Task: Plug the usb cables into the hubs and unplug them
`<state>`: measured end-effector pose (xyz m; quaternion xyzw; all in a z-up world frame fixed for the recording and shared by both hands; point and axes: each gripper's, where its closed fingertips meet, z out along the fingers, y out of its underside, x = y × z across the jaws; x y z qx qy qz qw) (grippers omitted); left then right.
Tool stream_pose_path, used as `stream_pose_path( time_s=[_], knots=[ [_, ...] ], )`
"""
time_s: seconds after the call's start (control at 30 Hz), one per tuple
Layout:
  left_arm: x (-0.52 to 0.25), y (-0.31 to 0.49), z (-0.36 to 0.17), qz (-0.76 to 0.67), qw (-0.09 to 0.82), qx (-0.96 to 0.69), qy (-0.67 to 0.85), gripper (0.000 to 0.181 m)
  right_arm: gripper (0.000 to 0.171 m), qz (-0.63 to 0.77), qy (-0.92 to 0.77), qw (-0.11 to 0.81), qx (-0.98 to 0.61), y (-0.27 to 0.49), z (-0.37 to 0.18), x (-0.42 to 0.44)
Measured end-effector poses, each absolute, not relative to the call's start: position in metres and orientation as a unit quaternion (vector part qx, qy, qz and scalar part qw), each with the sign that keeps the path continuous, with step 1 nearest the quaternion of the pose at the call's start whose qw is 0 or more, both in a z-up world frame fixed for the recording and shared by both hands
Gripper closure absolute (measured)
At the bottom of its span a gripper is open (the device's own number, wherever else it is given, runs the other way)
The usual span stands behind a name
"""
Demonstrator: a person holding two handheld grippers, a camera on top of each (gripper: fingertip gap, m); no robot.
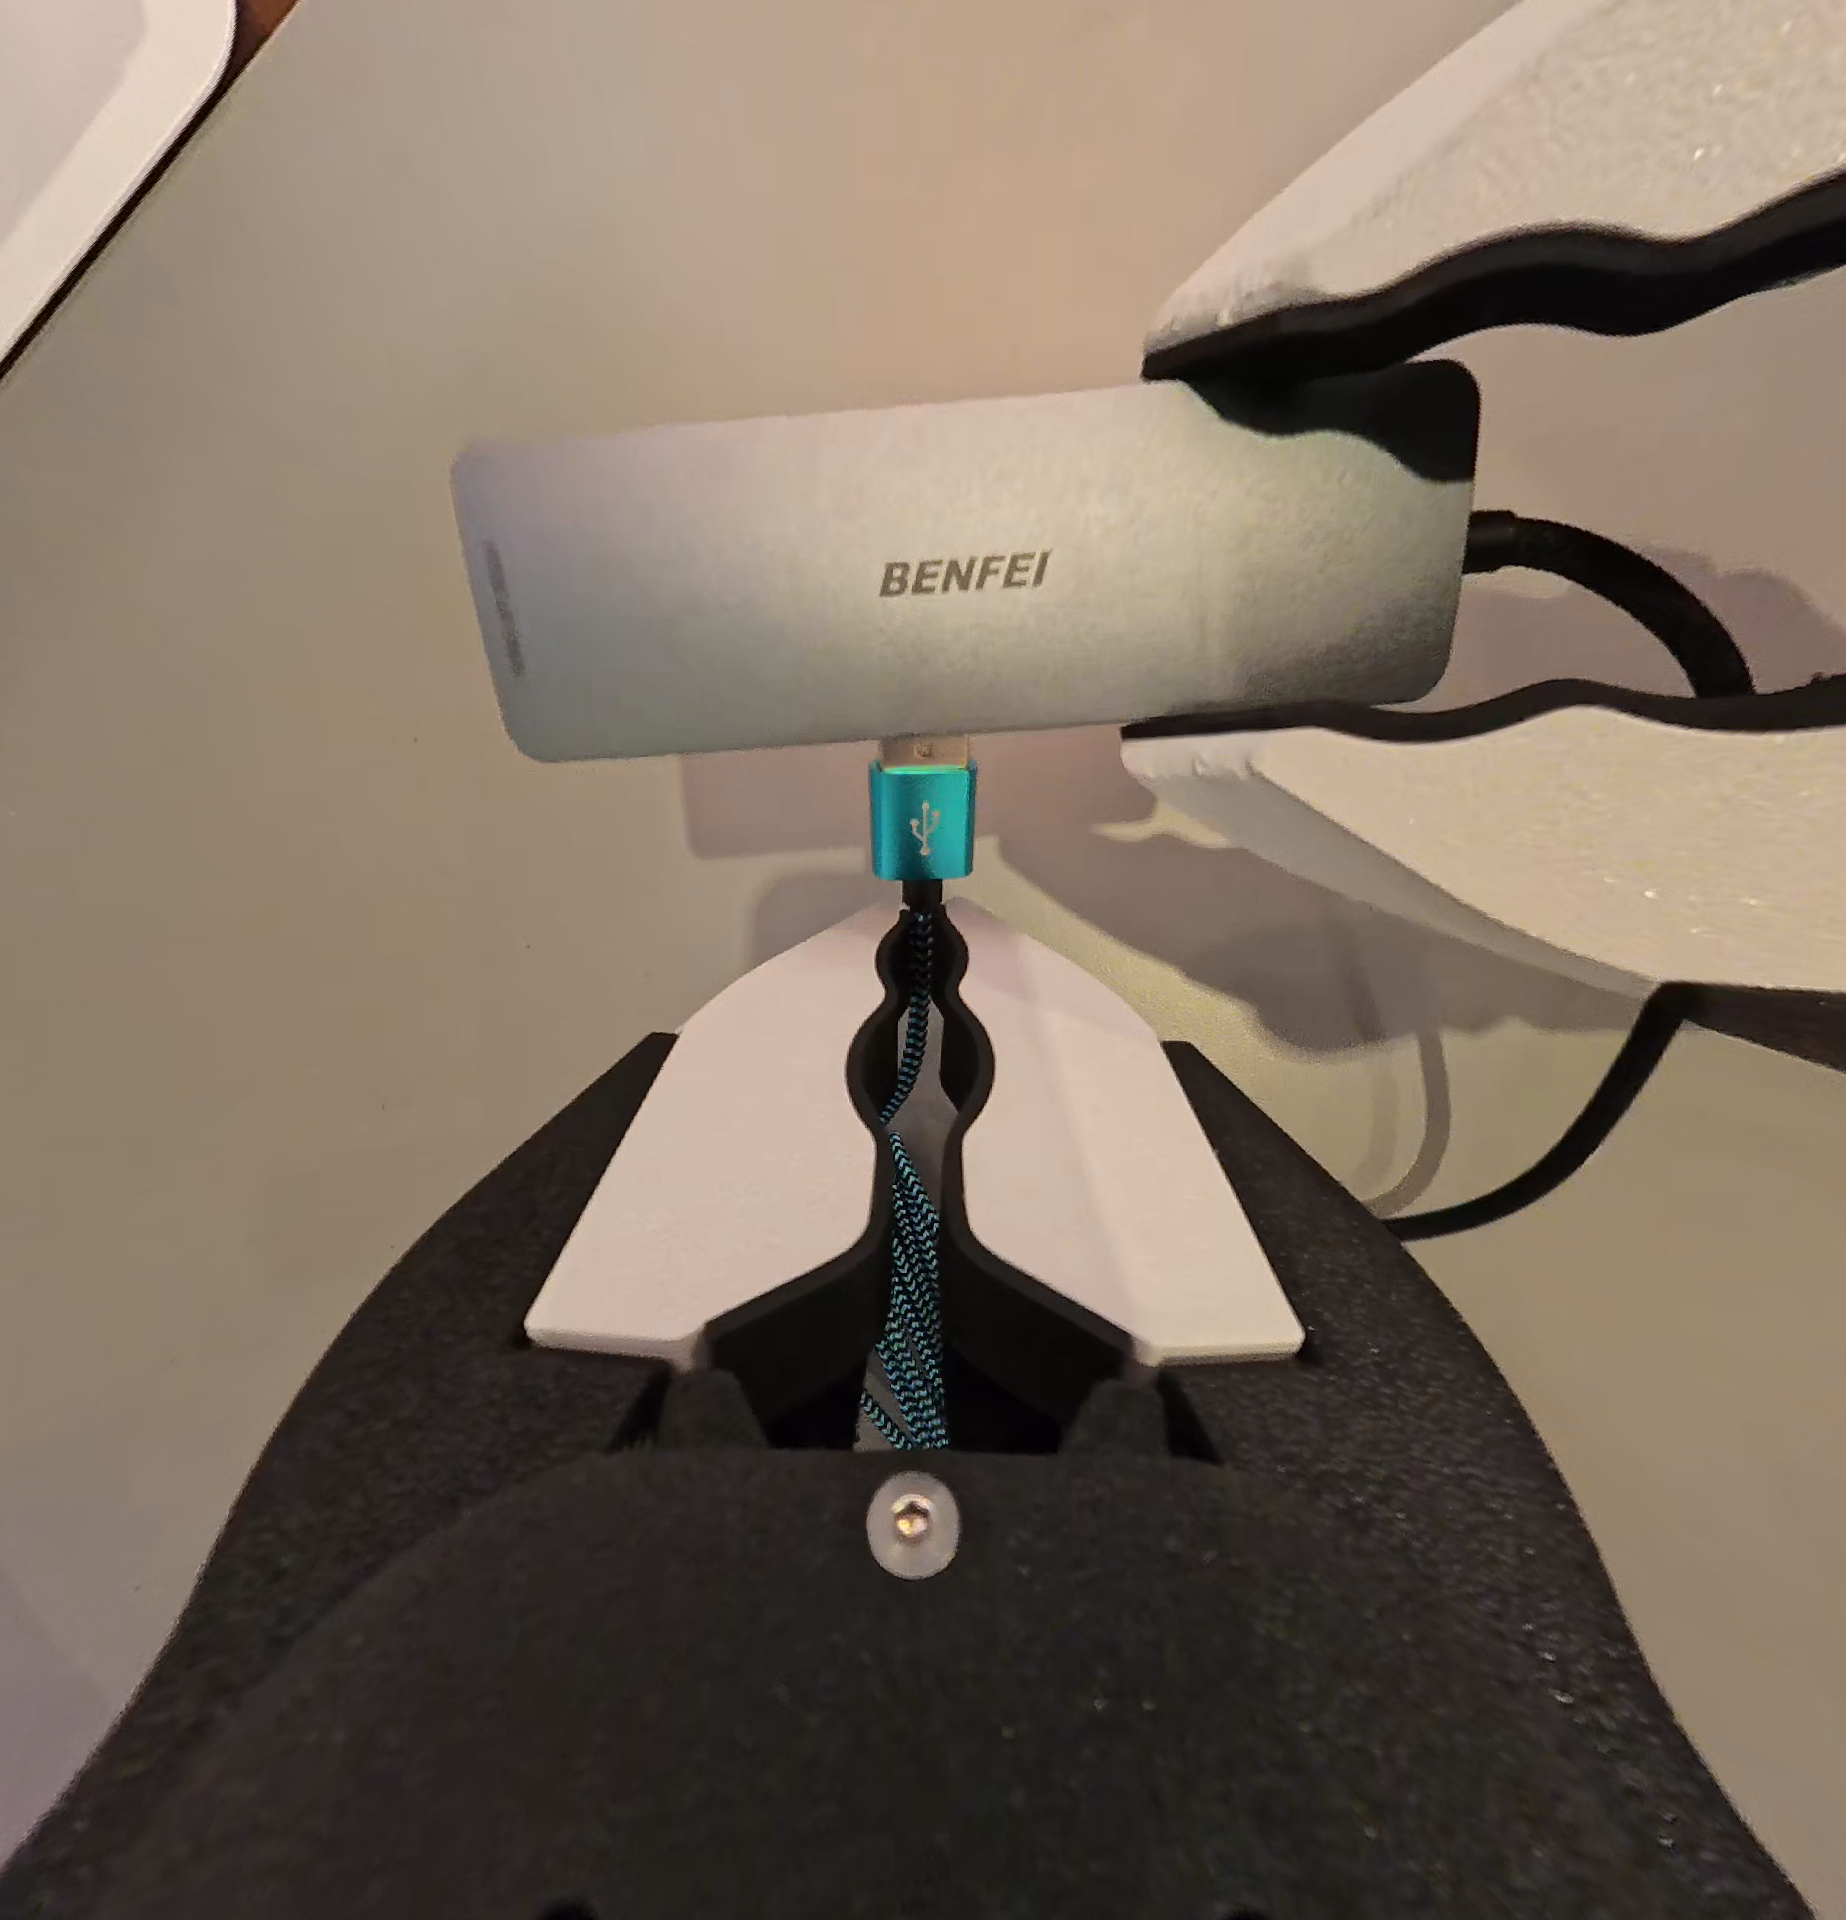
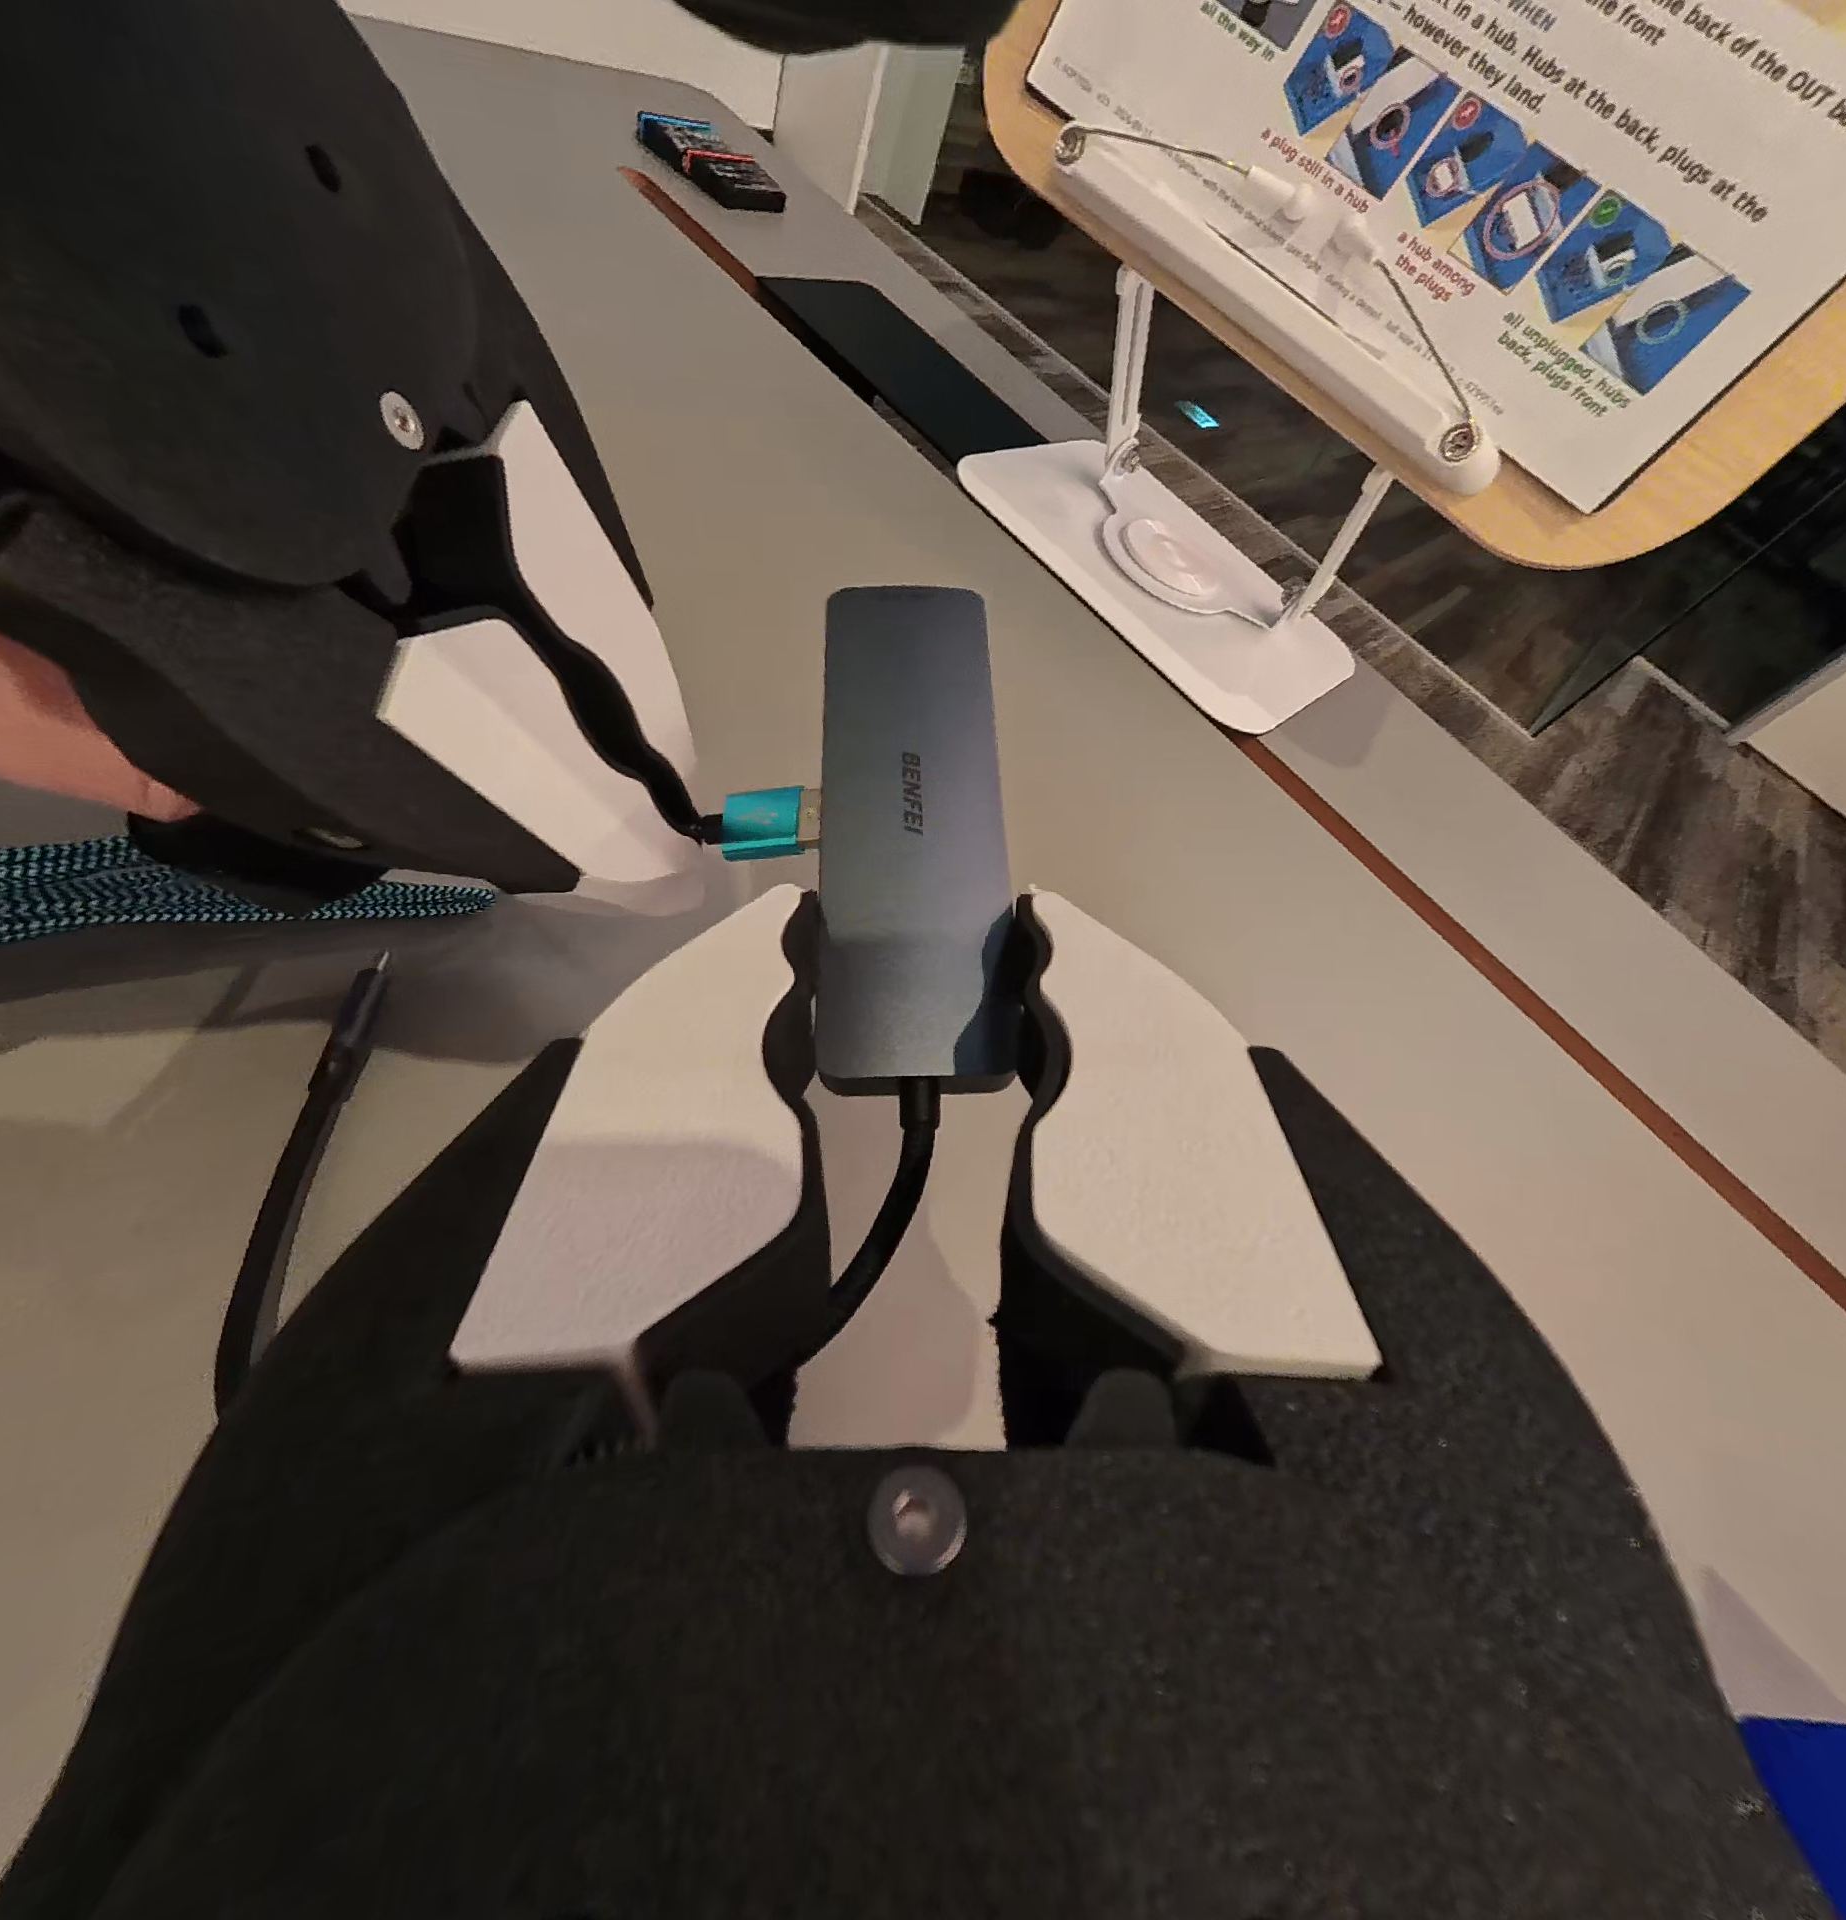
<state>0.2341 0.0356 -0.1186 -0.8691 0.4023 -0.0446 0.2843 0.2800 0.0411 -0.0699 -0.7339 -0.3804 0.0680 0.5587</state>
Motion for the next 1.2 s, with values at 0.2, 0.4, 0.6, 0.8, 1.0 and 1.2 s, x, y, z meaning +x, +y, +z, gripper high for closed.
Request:
stream_pose_path(
  time_s=[0.2, 0.4, 0.6, 0.8, 1.0, 1.2],
  knots=[
    [0.2343, 0.0353, -0.1184, -0.045, 0.286, -0.868, 0.403, 0.179, 0.136, 0.069, -0.372, 0.562, -0.735, 0.0434, -0.0671, 0.2839],
    [0.2348, 0.0353, -0.1188, -0.047, 0.285, -0.869, 0.403, 0.179, 0.136, 0.077, -0.362, 0.560, -0.741, 0.0442, -0.0694, 0.2859],
    [0.2359, 0.0345, -0.1189, -0.048, 0.285, -0.867, 0.405, 0.179, 0.136, 0.075, -0.354, 0.559, -0.746, 0.0458, -0.0732, 0.2883],
    [0.2361, 0.0339, -0.1187, -0.053, 0.284, -0.867, 0.406, 0.179, 0.136, 0.064, -0.365, 0.570, -0.734, 0.0435, -0.0713, 0.2876],
    [0.2366, 0.0329, -0.1183, -0.057, 0.285, -0.866, 0.407, 0.179, 0.136, 0.061, -0.374, 0.583, -0.719, 0.0400, -0.0680, 0.2871],
    [0.2377, 0.0310, -0.1165, -0.057, 0.287, -0.864, 0.411, 0.179, 0.136, 0.022, -0.389, 0.586, -0.710, 0.0408, -0.0684, 0.2888]
  ],
)
